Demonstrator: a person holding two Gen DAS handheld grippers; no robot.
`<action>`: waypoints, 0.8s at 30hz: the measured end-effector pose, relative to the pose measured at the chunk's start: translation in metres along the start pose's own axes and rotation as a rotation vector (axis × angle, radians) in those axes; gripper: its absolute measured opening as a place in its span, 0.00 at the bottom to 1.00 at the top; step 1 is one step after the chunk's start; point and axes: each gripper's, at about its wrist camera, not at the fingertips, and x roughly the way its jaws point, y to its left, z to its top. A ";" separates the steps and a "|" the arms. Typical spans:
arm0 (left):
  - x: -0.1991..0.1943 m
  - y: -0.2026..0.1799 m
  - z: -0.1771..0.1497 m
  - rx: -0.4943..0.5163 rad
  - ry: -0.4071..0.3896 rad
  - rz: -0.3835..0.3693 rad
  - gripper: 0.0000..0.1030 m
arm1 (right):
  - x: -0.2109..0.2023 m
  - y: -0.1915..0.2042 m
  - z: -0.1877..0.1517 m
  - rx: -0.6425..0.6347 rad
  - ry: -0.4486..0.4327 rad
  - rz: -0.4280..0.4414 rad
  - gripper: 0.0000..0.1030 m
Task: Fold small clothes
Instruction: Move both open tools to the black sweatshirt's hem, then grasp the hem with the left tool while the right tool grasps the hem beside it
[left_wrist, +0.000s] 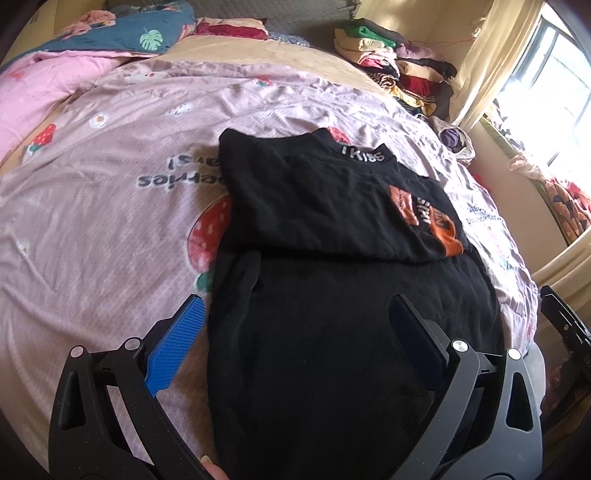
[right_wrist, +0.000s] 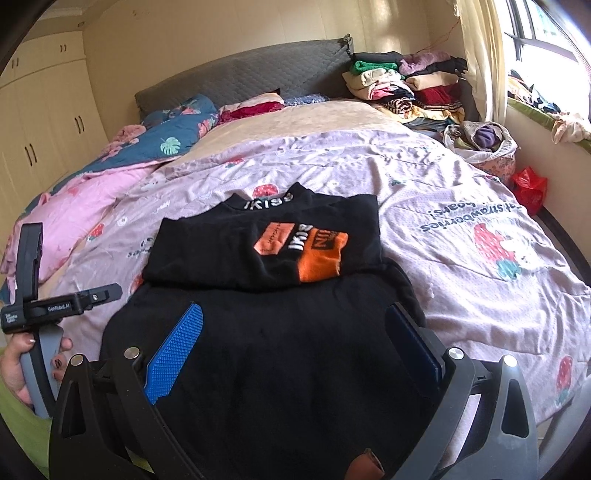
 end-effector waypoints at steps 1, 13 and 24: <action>-0.001 0.000 -0.002 0.000 0.002 0.002 0.91 | -0.001 -0.001 -0.002 -0.001 0.007 -0.006 0.96; -0.008 0.001 -0.022 -0.008 0.029 0.022 0.91 | 0.002 -0.013 -0.026 -0.011 0.076 -0.006 0.96; -0.011 0.010 -0.041 -0.007 0.061 0.072 0.91 | 0.005 -0.035 -0.043 0.043 0.121 -0.007 0.96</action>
